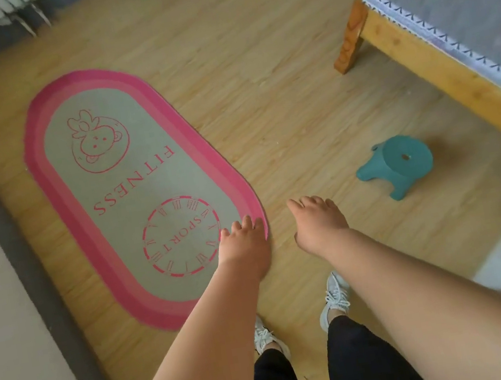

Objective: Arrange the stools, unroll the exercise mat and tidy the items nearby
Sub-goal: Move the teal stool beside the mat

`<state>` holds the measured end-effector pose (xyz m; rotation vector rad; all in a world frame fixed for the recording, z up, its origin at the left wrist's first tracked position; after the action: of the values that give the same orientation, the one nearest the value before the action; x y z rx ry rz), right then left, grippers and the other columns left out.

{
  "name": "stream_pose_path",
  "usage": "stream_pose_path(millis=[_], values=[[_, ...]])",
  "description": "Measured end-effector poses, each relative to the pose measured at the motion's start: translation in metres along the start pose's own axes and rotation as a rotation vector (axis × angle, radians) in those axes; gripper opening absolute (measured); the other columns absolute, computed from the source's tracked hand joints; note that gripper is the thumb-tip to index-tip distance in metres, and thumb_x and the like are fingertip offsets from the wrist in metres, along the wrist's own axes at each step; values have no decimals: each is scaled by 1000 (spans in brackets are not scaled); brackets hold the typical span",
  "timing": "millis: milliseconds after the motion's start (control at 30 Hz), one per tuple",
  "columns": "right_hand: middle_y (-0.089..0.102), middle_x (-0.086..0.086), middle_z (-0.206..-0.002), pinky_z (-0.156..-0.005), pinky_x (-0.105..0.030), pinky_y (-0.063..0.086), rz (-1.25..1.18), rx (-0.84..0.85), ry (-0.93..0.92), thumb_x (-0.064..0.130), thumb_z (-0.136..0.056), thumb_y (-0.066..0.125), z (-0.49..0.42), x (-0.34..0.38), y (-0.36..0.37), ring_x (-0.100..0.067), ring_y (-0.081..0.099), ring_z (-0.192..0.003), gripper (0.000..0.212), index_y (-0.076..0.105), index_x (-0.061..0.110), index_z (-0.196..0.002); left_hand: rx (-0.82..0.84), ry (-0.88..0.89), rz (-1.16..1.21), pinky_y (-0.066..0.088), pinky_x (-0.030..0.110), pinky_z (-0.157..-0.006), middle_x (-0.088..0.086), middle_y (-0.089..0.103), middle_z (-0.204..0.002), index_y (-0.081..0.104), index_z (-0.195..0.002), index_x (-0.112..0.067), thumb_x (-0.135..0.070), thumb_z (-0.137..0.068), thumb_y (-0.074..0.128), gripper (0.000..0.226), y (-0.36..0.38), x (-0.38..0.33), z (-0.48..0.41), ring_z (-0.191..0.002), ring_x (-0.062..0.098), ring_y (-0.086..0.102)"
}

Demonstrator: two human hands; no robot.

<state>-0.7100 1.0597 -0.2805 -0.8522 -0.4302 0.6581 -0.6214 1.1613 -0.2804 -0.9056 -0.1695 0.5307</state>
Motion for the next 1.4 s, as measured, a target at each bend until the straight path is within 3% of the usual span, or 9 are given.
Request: stream_pose_path(millis=[233,400,567,800,1167,1400], values=[[38,-6,-145,-111,-42,27,-110,35,112,17,-90,50,-10,-136,-1,-26,34,-133,63,25,20,-147,41,97,-72,29,45,-112,7,31,-150,25,-148,-16,-36,-98,42,56,-24,-114,-66,-136,29,34],[41,-8,-140,-98,-36,40,-172,40,234,18,-91,49,-18,-238,-2,-27,44,-122,61,25,18,-147,58,182,-75,25,45,-113,6,27,-154,21,-149,-19,-39,-98,41,59,-43,-197,-115,-139,29,30],[42,-8,-138,-93,-35,42,-249,37,370,17,-92,47,-32,-316,-1,-26,47,-120,61,23,19,-148,56,209,-86,27,44,-111,5,32,-152,21,-149,-19,-41,-99,39,58,-59,-260,-160,-138,28,33],[43,-8,-137,-93,-35,45,-447,15,460,16,-94,46,-63,-379,-7,-25,47,-122,60,24,19,-149,118,279,-169,22,42,-114,4,35,-149,23,-149,-20,-39,-98,38,56,-72,-323,-222,-138,26,32],[47,-6,-133,-94,-38,47,-615,-65,671,21,-94,53,-126,-501,-10,-24,49,-121,59,28,22,-148,115,452,-351,32,39,-106,4,40,-146,26,-146,-17,-44,-99,33,55,-98,-417,-352,-132,25,40],[44,-6,-137,-94,-38,46,-707,-26,732,22,-94,53,-179,-574,45,-25,46,-125,62,25,21,-149,136,416,-268,38,38,-100,3,43,-142,30,-144,-18,-42,-99,36,51,-58,-468,-444,-127,25,44]])
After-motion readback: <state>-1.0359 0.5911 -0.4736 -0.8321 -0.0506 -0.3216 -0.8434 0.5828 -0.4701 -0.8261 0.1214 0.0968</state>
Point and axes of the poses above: each hand's wrist, its own z-axis away from the middle knuckle, its own y-axis out of the palm, x = y × z, the point moved 4 cm from there along -z, towards the middle knuckle
